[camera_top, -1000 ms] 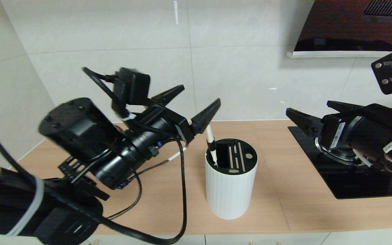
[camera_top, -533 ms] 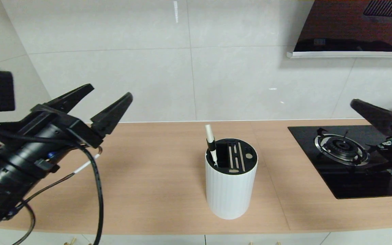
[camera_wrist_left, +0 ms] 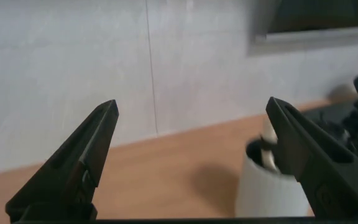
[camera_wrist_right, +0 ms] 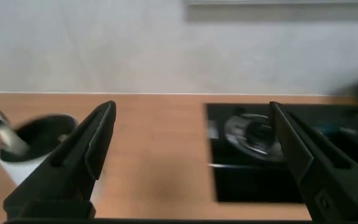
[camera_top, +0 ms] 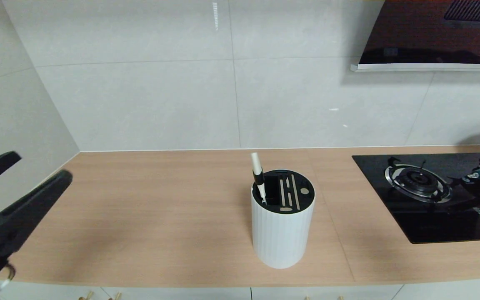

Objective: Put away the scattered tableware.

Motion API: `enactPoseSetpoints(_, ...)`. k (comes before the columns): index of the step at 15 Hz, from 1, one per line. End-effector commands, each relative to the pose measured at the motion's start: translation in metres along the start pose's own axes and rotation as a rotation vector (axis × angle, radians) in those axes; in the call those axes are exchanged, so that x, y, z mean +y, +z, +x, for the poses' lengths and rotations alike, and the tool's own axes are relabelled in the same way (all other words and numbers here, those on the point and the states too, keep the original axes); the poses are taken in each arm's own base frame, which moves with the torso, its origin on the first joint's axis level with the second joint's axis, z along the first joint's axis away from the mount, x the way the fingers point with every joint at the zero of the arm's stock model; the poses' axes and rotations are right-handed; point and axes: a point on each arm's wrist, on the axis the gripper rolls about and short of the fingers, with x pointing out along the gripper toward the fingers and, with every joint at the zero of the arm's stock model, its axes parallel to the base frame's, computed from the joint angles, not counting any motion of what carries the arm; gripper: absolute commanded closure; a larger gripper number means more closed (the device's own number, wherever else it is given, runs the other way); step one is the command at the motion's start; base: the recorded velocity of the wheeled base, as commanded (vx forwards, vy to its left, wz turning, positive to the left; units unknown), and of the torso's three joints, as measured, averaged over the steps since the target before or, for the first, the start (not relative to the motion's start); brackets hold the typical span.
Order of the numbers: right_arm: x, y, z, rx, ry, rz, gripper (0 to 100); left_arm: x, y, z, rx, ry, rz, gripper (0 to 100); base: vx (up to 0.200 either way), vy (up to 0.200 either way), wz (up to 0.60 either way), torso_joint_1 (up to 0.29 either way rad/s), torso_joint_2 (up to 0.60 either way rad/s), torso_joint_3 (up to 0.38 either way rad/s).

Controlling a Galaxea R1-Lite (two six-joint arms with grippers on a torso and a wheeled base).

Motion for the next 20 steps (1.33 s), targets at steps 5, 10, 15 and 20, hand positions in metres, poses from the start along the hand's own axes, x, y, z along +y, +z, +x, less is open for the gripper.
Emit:
enactPoseSetpoints(5, -0.015, -0.019, -0.08, -0.104, -0.278, -0.028, 0, -0.024, 0.007, -0.145, -0.054, 0.057, -0.039, 0, 0.0, 0.0, 0.0, 0.0, 0.0, 0.0)
enactPoseSetpoints(10, -0.009, -0.083, -0.079, -0.031, -0.401, -0.039, 0, -0.022, -0.048, -0.134, -0.001, 0.254, 0.023, 0, 0.0, 0.0, 0.0, 0.0, 0.0, 0.0)
enactPoseSetpoints(15, -0.008, -0.136, -0.066, 0.088, -0.375, -0.072, 0, -0.02, -0.109, -0.14, 0.204, 0.284, 0.015, 0, 0.0, 0.0, 0.0, 0.0, 0.0, 0.0)
enactPoseSetpoints(20, -0.003, -0.138, -0.065, 0.107, -0.135, -0.056, 0, -0.02, -0.107, -0.139, 0.179, 0.281, -0.034, 0, 0.0, 0.0, 0.0, 0.0, 0.0, 0.0)
